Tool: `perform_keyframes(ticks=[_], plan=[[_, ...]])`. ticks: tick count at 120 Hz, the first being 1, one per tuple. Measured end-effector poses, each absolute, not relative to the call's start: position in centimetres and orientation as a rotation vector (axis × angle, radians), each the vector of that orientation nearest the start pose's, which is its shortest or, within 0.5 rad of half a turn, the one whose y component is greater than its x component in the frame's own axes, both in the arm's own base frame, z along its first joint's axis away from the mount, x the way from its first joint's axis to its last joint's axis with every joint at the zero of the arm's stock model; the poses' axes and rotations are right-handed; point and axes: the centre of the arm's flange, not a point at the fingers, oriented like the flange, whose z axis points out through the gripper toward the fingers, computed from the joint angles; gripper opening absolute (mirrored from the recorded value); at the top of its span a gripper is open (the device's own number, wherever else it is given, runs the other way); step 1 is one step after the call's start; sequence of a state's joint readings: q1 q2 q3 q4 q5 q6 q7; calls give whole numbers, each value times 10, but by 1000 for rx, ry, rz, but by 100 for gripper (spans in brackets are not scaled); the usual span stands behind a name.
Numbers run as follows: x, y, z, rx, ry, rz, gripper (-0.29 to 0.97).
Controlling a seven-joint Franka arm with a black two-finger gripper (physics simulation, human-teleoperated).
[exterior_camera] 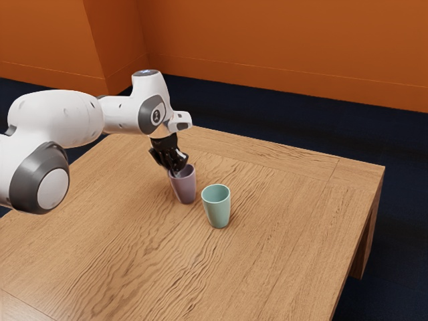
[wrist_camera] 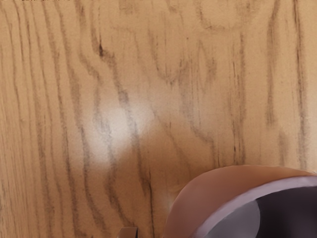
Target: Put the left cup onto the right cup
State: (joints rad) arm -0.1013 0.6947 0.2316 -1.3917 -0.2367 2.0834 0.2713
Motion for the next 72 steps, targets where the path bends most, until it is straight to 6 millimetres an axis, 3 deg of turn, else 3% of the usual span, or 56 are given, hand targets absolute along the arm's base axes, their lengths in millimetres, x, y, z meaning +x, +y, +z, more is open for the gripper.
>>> perform_keyframes(ticks=[53,72], plan=[[725,50,309,-3198,110,-44,-10],[723,49,324,-3202,110,-61,-10]])
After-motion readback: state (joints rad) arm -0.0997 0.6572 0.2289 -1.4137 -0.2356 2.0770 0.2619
